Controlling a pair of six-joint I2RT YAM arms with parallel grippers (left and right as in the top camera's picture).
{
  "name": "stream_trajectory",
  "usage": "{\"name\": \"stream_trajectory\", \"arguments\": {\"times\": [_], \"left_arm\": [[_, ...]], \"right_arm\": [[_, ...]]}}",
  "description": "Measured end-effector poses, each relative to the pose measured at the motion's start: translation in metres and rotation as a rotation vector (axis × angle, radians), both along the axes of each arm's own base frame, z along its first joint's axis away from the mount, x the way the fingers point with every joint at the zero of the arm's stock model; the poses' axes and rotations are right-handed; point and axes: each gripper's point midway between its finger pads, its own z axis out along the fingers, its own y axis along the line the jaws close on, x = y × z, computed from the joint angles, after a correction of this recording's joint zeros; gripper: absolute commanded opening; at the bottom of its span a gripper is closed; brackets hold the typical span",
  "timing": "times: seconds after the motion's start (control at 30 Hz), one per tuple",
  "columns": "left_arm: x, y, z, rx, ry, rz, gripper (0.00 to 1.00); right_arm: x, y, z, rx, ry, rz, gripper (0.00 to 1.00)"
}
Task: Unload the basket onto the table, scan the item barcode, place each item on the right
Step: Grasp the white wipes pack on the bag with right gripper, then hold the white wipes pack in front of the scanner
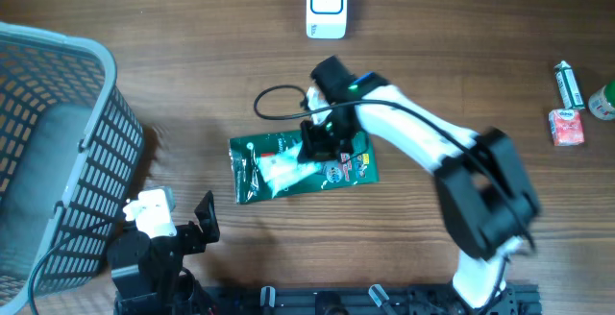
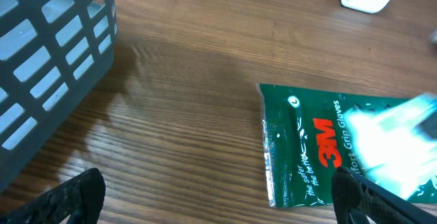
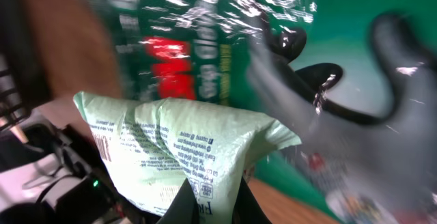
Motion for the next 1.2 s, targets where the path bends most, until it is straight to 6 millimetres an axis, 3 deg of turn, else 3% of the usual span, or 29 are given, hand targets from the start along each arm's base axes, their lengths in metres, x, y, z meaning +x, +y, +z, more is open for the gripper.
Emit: {"name": "stream_trajectory", "arguments": {"times": [0.1,0.17,0.2,0.57,0.83,0.9,1.03,1.2], "left_arm": [[0.000,0.000,0.000,0.000,0.000,0.000,1.00],[0.000,0.000,0.000,0.000,0.000,0.000,1.00],[0.000,0.000,0.000,0.000,0.000,0.000,1.00],[0.000,0.000,0.000,0.000,0.000,0.000,1.00],[0.000,0.000,0.000,0.000,0.000,0.000,1.00],[0.000,0.000,0.000,0.000,0.000,0.000,1.00],[0.000,0.000,0.000,0.000,0.001,0.000,1.00],[0.000,0.000,0.000,0.000,0.001,0.000,1.00]], "right_arm": [[0.013,-0.007,0.093,0.145,-0.329,0.101,0.04],[0.008,-0.010,0.133,0.199,-0.491,0.176,0.04],[0.007,-0.012,0.143,0.206,-0.540,0.202,0.04],[0.042,-0.042,0.139,-0.033,-0.749,0.188,0.04],[0.052,-0.048,0.140,-0.082,-0.799,0.189,0.04],[0.083,-0.055,0.154,-0.165,-0.946,0.124,0.04],[0.154,-0.070,0.213,-0.335,-1.336,-0.022,0.04],[0.208,-0.069,0.207,-0.517,-1.523,-0.037,0.04]]}}
